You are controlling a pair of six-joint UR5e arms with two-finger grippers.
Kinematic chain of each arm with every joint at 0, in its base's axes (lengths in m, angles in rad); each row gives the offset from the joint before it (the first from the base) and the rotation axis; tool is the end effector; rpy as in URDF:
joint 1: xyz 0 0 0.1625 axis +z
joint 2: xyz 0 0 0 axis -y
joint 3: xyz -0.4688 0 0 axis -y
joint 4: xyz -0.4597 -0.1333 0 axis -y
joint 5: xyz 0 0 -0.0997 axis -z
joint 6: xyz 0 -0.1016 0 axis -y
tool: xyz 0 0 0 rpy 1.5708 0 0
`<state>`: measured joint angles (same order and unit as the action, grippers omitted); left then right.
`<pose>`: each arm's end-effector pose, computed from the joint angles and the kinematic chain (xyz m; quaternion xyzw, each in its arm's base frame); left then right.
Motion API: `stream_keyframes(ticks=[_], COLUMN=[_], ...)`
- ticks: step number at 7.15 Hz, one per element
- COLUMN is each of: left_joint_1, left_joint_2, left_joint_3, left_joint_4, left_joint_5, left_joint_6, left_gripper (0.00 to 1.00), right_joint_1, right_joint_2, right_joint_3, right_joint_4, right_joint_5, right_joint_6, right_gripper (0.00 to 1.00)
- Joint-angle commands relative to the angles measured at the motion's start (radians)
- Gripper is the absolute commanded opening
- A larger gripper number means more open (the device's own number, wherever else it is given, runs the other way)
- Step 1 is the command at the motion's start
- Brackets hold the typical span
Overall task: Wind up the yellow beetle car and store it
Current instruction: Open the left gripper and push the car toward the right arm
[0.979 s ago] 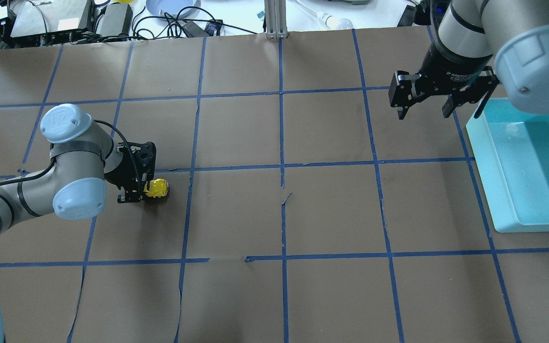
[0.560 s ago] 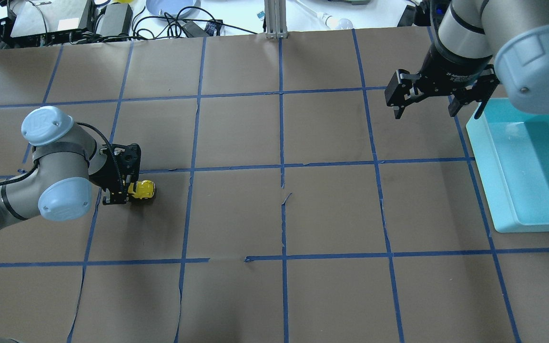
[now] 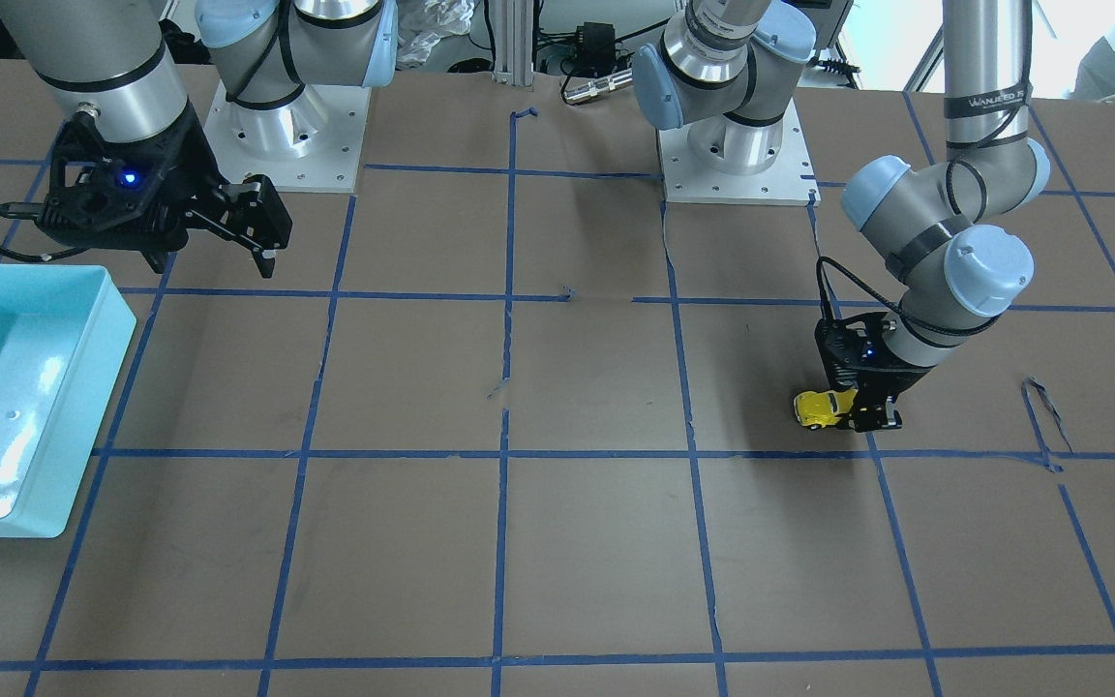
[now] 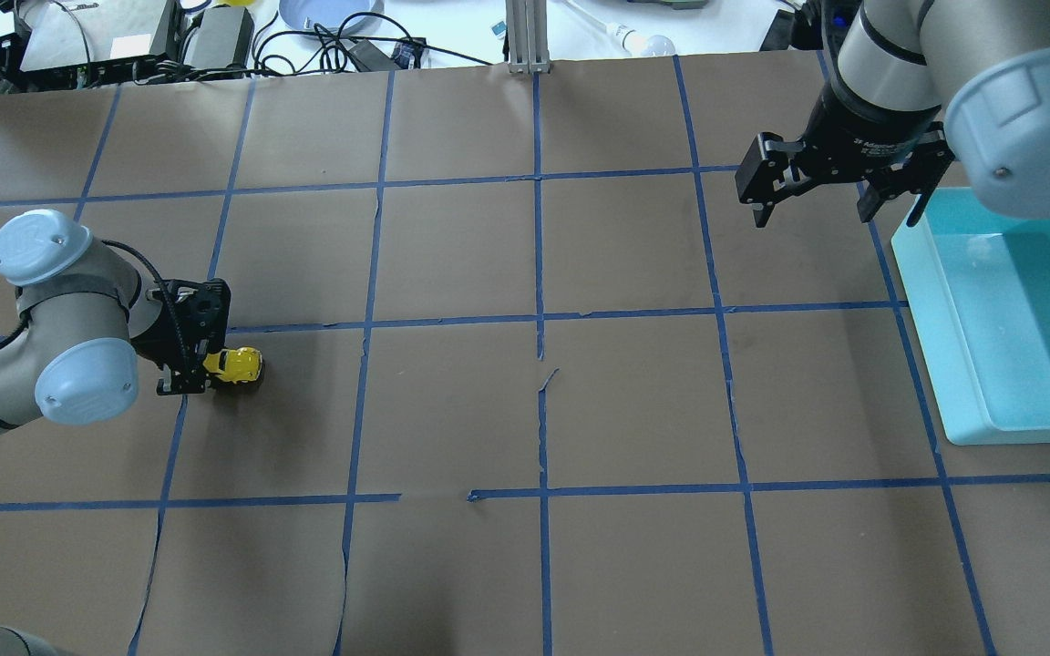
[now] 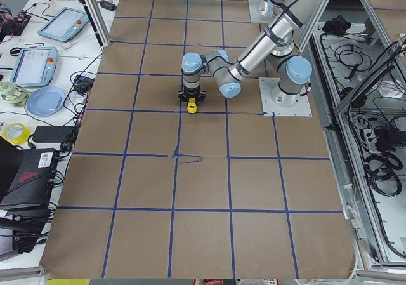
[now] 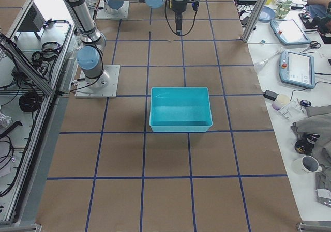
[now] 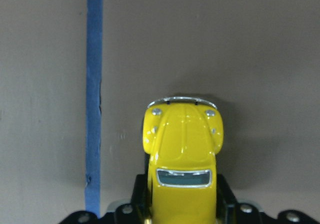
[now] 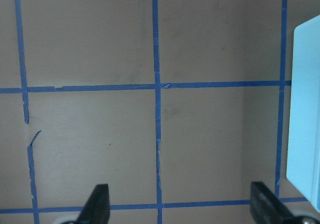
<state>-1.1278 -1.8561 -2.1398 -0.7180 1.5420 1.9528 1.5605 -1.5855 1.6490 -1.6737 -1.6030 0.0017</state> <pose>0.1056 -0.5403 0.1640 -0.6851 -0.7283 0.0131 0.0060 0.1243 -0.5568 0.5045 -0.0063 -0.9997 0.0196 0.0162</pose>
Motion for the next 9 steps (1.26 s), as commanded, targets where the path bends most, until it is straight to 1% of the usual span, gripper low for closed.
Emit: stream_keyframes(ticks=[1, 4, 5, 6, 7, 8, 9], left_joint_1=[0.054, 0.080, 0.080, 0.080, 0.080, 0.080, 0.080], left_joint_2=[-0.002, -0.006, -0.008, -0.008, -0.008, -0.008, -0.006], left_joint_3=[-0.003, -0.002, -0.002, 0.000, 0.000, 0.003, 0.005], left_joint_4=[0.005, 0.014, 0.014, 0.014, 0.014, 0.014, 0.014], left_joint_5=[0.000, 0.000, 0.000, 0.001, 0.001, 0.001, 0.000], left_joint_6=[0.020, 0.044, 0.044, 0.044, 0.041, 0.037, 0.037], left_gripper=[0.33, 0.34, 0.34, 0.35, 0.57, 0.93, 0.97], right_joint_1=[0.001, -0.002, -0.002, -0.004, -0.004, -0.002, -0.002], right_joint_2=[-0.001, 0.001, 0.001, 0.001, 0.001, 0.001, 0.001], right_joint_3=[0.000, -0.002, 0.000, -0.002, 0.000, 0.000, 0.000], right_joint_4=[0.000, -0.001, -0.004, -0.004, -0.003, -0.001, 0.000], right_joint_5=[0.000, 0.000, 0.002, 0.002, 0.002, 0.002, 0.002], right_joint_6=[-0.002, 0.000, 0.001, 0.006, 0.008, 0.009, 0.008], right_gripper=[1.00, 1.00, 0.96, 0.85, 0.68, 0.70, 0.85])
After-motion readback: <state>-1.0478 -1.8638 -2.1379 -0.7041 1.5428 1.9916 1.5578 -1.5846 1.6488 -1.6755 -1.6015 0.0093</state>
